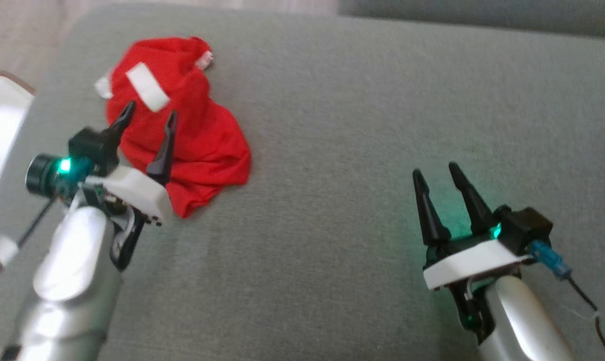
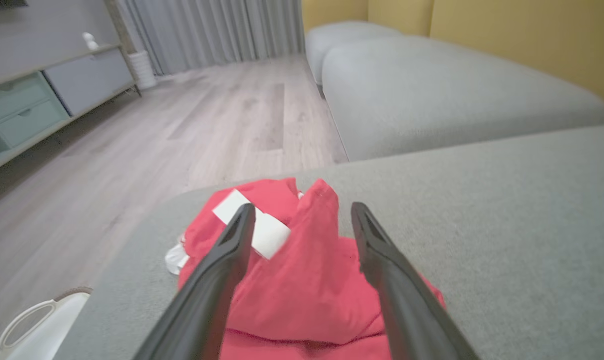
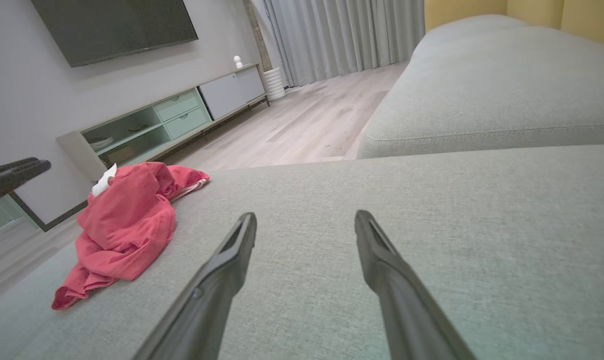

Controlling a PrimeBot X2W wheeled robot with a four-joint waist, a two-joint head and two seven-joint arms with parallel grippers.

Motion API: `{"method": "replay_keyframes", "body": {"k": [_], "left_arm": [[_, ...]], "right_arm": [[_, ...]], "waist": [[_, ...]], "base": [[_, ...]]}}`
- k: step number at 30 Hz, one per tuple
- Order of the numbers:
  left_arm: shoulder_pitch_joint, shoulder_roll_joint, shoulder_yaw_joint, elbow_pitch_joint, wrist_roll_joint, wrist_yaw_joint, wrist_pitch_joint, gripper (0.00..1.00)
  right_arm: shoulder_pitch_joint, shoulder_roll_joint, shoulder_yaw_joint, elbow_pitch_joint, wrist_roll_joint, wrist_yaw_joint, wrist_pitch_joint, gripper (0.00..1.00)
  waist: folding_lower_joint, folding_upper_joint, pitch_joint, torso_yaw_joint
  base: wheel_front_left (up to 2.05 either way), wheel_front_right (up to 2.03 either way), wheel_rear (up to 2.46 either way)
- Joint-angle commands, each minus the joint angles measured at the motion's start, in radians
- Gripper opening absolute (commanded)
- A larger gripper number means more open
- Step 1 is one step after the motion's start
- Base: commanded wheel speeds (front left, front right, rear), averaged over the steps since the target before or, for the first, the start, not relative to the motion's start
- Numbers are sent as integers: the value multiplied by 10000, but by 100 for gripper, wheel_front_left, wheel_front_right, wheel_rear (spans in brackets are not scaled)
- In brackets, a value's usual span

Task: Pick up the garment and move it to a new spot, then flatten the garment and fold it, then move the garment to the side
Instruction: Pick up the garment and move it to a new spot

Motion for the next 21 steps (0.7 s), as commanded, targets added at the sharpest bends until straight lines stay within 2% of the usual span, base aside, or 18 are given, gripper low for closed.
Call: {"method": "replay_keyframes", "body": {"k": [1, 6, 13, 15, 21], "left_arm": [[-834, 735, -238, 103, -413, -49, 337, 100], [-1937, 1754, -1542, 1109, -1003, -52, 867, 100], [-2772, 2184, -2147, 2592, -1378, -54, 914, 100], [-2971, 2208, -2272, 2843, -1568, -54, 714, 0], [-3436, 2346, -2313, 3060, -1755, -54, -817, 0]], "right_arm": [[-424, 45, 193, -449, -105, -7, -2, 100], [-675, 45, 113, -650, -146, -7, -4, 100], [-792, 45, -44, -688, -252, -7, -34, 100], [-811, 45, -85, -687, -261, -7, -49, 100], [-806, 45, -35, -563, -178, -7, -92, 100]], "waist": [[-3, 0, 646, -547], [-3, 0, 1170, -951], [-3, 0, 1475, -1218], [-3, 0, 1497, -1261], [-3, 0, 1274, -1358]], "base": [[0, 0, 0], [0, 0, 0], [0, 0, 0], [0, 0, 0], [0, 0, 0]]}}
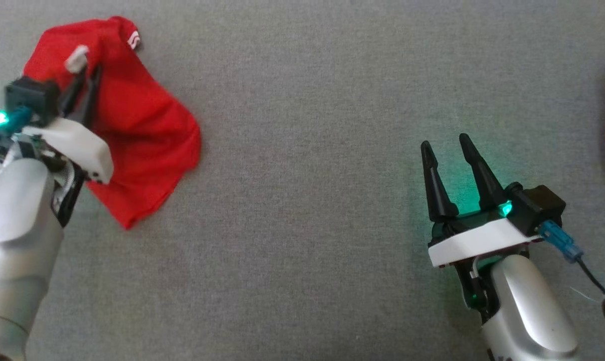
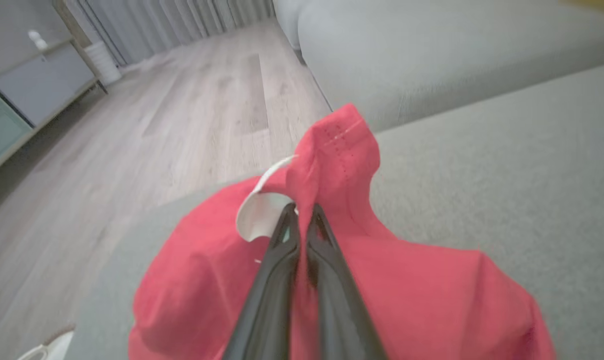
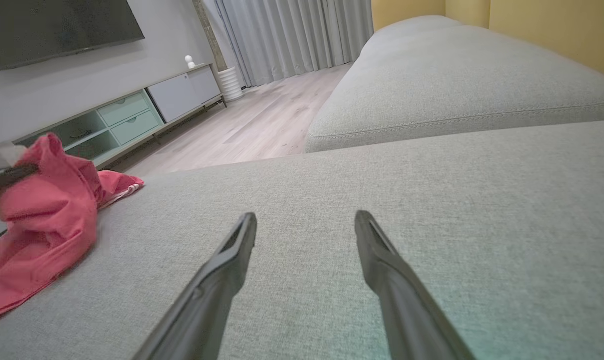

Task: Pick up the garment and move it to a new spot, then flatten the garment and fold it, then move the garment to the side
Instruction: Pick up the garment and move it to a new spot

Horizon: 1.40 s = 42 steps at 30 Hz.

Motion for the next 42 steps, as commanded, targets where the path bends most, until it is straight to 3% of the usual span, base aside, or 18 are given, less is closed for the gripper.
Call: {"method": "replay_keyframes", "body": {"k": [1, 7, 17, 29, 34, 39, 42], "left_arm": [[-529, 607, 372, -229, -89, 18, -377, 0], [-778, 595, 925, -1259, -212, 308, -1511, 0], [-245, 305, 1795, -5126, 164, 1208, -1634, 0], [-695, -278, 1030, -5687, 808, 1622, -1427, 0], [-851, -1127, 188, -5235, 1337, 1907, -1343, 0], [-297, -2493, -484, -4367, 1363, 2407, -1411, 0], [314, -3183, -950, -3877, 1012, 2222, -1441, 0]], "right_arm": [[-151, 53, 277, -228, 83, -7, -96, 100], [-87, 53, 327, -56, 222, -7, -142, 100], [43, 53, 511, 84, 504, -7, -196, 100], [-266, 53, 651, -35, 905, -7, -233, 100], [-336, 53, 550, -239, 1013, -7, -235, 100], [-382, 53, 313, -413, 1064, -7, -236, 100], [-420, 53, 154, -484, 1079, -7, -236, 100]], "waist": [[0, 0, -137, -38], [0, 0, -674, -131], [0, 0, -1195, -372], [0, 0, -793, -1527], [0, 0, -614, -2076], [0, 0, -542, -2500], [0, 0, -527, -2660]], "base": [[0, 0, 0], [0, 0, 0], [0, 0, 0], [0, 0, 0], [0, 0, 0], [0, 0, 0], [0, 0, 0]]}}
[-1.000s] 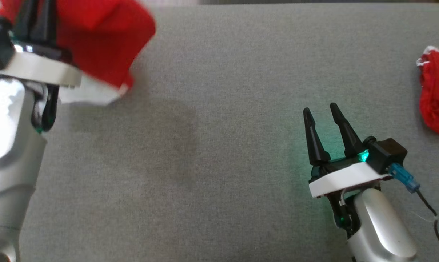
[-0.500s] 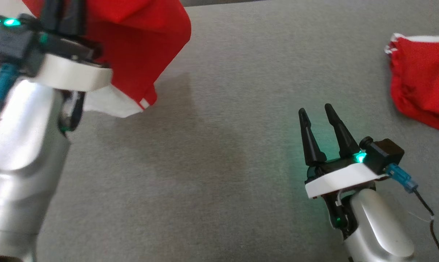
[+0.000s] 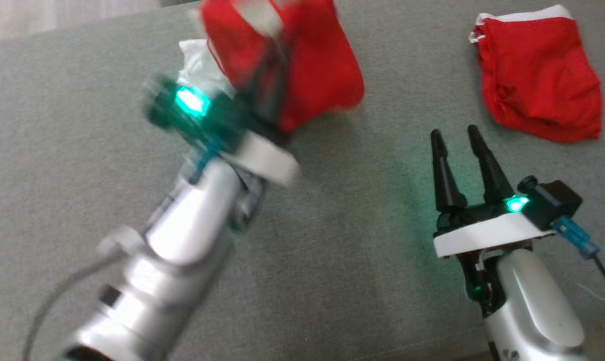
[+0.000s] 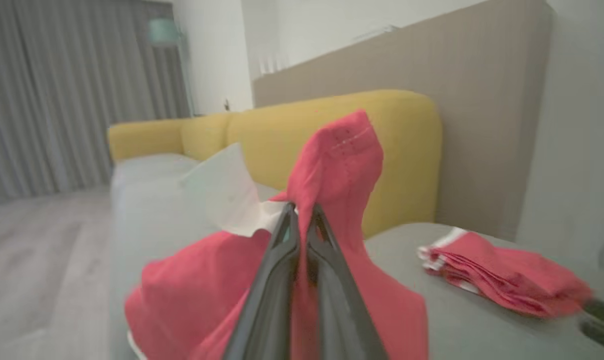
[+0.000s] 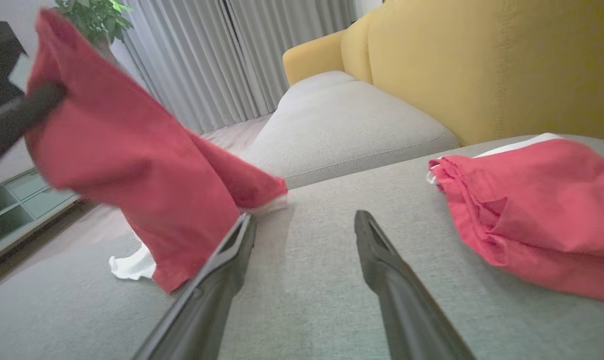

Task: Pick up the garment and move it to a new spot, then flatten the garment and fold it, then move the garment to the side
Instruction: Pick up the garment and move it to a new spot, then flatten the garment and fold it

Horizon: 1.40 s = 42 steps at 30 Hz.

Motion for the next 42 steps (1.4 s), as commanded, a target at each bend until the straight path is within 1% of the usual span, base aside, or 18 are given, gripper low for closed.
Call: {"method": "replay_keyframes", "body": {"k": [1, 2, 3, 5, 8, 10, 12, 15, 17, 20, 24, 28, 30, 32, 33, 34, 37, 42], "left_arm": [[76, 41, 17, -113, -123, -99, -67, 33], [265, -65, -199, 1, -213, -185, -64, 75], [436, -144, -404, 91, -310, -268, -66, 100], [705, -236, -852, 222, -483, -495, -29, 100], [914, -290, -1335, 221, -664, -661, -53, 100], [943, -302, -1441, 97, -797, -674, -98, 100], [934, -306, -1352, -76, -909, -578, -154, 100], [935, -149, -936, -397, -936, -326, -226, 100], [1046, 163, -506, -670, -980, -160, -252, 100], [1424, 783, 270, -1336, -924, 73, -265, 100], [2578, 1513, 1363, -2142, -899, 290, -268, 100], [4033, 1803, 2189, -2633, -885, 320, -269, 100], [4718, 1723, 2505, -2787, -870, 325, -270, 100], [5274, 1525, 2830, -2936, -863, 321, -270, 100], [5274, 1525, 2830, -2936, -863, 321, -270, 100], [5480, 1409, 2960, -3009, -832, 294, -270, 100], [5814, 1080, 3236, -3168, -651, 136, -270, 100], [5794, 670, 3498, -3154, -296, -225, -271, 100]], "right_arm": [[-294, 53, 95, -389, 30, -7, -109, 100], [-282, 53, 42, -402, 25, -7, -109, 100], [-277, 53, -17, -409, 6, -7, -109, 100], [-268, 53, -125, -403, -35, -7, -110, 100], [-237, 53, -318, -381, -124, -7, -110, 100], [-220, 53, -421, -381, -197, -7, -110, 100], [-191, 53, -465, -374, -266, -7, -110, 100], [-133, 53, -493, -348, -374, -7, -110, 100], [-76, 53, -525, -334, -446, -7, -110, 100], [50, 53, -574, -298, -558, -7, -110, 100], [320, 53, -551, -148, -751, -7, -110, 100], [603, 53, -448, 36, -876, -7, -75, 100], [729, 53, -382, 128, -920, -7, -15, 100], [838, 53, -344, 178, -928, -7, 16, 100], [838, 53, -344, 178, -928, -7, 16, 100], [877, 53, -348, 187, -930, -7, 33, 100], [897, 53, -324, 177, -984, -7, 122, 100], [657, 53, -85, 238, -935, -7, 556, 100]], "waist": [[-1, 0, 7, -70], [-1, 0, -3, -74], [-1, 0, -14, -69], [-1, 0, -47, -18], [-1, 0, -151, 156], [-1, 0, -242, 325], [-1, 0, -352, 506], [-1, 0, -555, 787], [-1, 0, -697, 980], [-1, 0, -918, 1280], [-1, 0, -1253, 1680], [-1, 0, -1518, 1997], [-1, 0, -1617, 2130], [-1, 0, -1684, 2254], [-1, 0, -1684, 2254], [-1, 0, -1700, 2319], [-1, 0, -1707, 2495], [-1, 0, -1586, 2702]], "base": [[0, 0, 0], [0, 0, 0], [0, 0, 0], [0, 0, 0], [0, 0, 0], [0, 0, 0], [0, 0, 0], [0, 0, 0], [0, 0, 0], [0, 0, 0], [0, 0, 0], [0, 0, 0], [0, 0, 0], [0, 0, 0], [0, 0, 0], [0, 0, 0], [0, 0, 0], [0, 0, 0]]}}
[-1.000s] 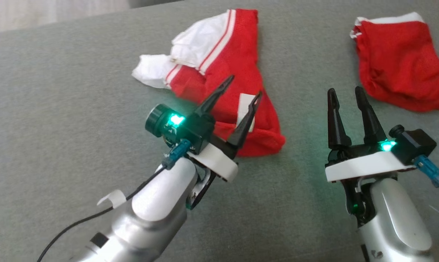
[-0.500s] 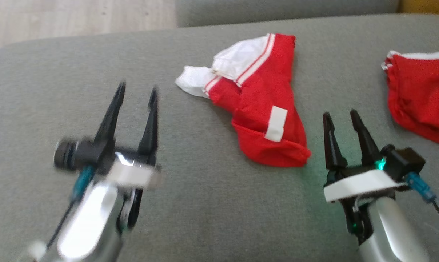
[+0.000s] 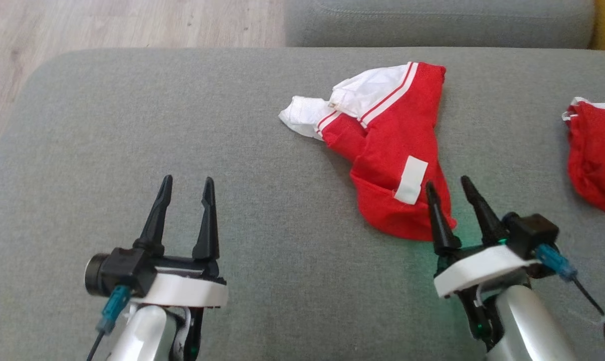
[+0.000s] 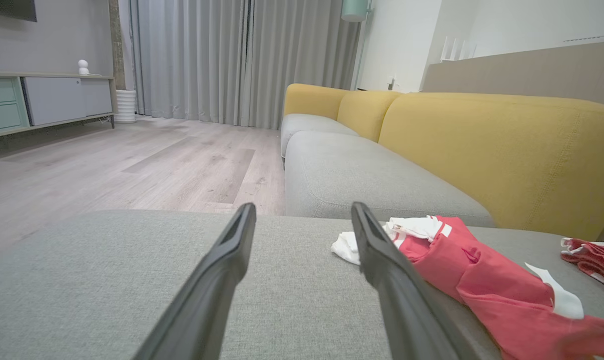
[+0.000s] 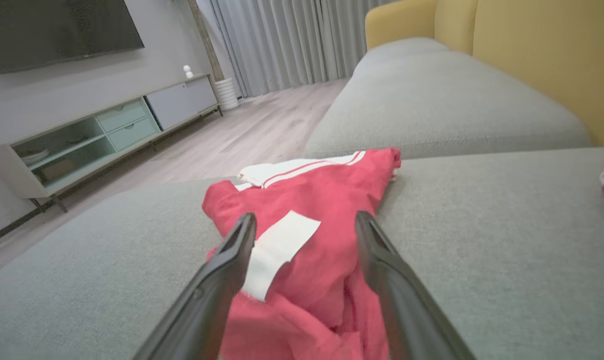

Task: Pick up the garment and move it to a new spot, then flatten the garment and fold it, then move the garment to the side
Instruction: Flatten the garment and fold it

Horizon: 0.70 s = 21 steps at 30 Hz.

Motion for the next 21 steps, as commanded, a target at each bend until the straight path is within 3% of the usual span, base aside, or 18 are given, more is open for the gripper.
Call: {"method": "replay_keyframes", "body": {"k": [1, 13, 14, 15, 21], "left_arm": [[-479, -25, 464, -271, 153, -111, -48, 100], [-645, -620, 791, 187, 662, -749, -49, 100], [-662, -653, 816, 212, 692, -779, -49, 100], [-673, -682, 843, 233, 720, -807, -49, 100], [-643, -807, 1040, 349, 836, -930, -49, 100]], "right_arm": [[-463, 47, 332, -172, 103, -7, 174, 100], [-1439, 47, 1320, 1134, 1234, -7, 1310, 100], [-1501, 47, 1396, 1207, 1244, -7, 1321, 74], [-1559, 47, 1468, 1254, 1221, -7, 1293, 0], [-1765, 47, 1777, 1138, 877, -7, 832, 0]], "waist": [[1, 0, 84, 71], [1, 0, 497, 388], [1, 0, 509, 404], [1, 0, 515, 415], [1, 0, 409, 392]], "base": [[0, 0, 0], [0, 0, 0], [0, 0, 0], [0, 0, 0], [0, 0, 0]]}}
